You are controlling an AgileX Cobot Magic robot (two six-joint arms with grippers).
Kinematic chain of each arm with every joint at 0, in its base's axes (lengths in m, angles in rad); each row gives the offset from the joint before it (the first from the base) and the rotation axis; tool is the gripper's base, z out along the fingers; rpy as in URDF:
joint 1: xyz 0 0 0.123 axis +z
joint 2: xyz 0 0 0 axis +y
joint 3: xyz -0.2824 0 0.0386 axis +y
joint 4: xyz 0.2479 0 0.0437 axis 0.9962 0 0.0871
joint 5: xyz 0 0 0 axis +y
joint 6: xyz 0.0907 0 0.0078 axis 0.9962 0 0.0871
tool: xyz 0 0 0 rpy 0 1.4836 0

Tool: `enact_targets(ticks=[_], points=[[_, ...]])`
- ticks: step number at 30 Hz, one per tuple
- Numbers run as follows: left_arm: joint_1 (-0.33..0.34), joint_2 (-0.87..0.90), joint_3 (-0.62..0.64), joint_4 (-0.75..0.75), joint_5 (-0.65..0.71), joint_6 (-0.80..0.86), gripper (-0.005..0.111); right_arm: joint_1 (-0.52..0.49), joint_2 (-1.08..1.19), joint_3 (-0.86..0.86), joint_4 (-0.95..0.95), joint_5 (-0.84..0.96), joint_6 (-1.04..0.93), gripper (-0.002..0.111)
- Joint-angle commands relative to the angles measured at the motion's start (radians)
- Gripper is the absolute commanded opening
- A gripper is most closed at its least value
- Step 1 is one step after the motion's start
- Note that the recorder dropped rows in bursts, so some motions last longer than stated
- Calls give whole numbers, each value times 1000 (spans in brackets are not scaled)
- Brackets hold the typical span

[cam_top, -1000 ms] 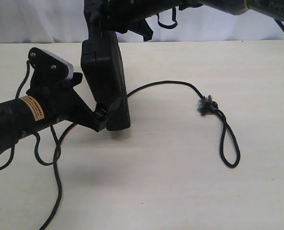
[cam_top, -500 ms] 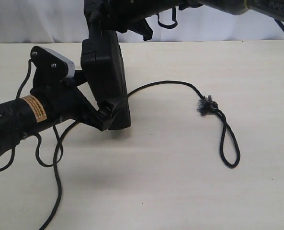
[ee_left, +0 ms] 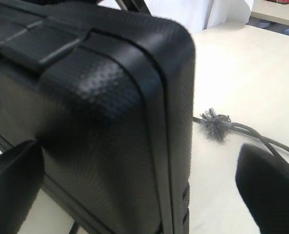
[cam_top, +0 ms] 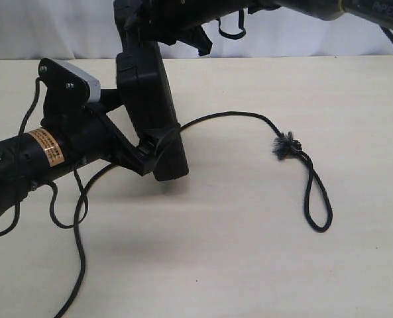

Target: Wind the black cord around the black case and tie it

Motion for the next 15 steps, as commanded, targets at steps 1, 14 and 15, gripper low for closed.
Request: enact_targets(ticks=[1,14,15], points=[[-2,2,-8,37,34,-2,101,-3,-30,-15,45,-58,-1,4],[-8,-36,-8,-164,238,136,101,-3,-30,-15,41,-83,-1,4],[-20,-52,-8,-201,244,174,101,-3,-30,-15,41,-83,-1,4]])
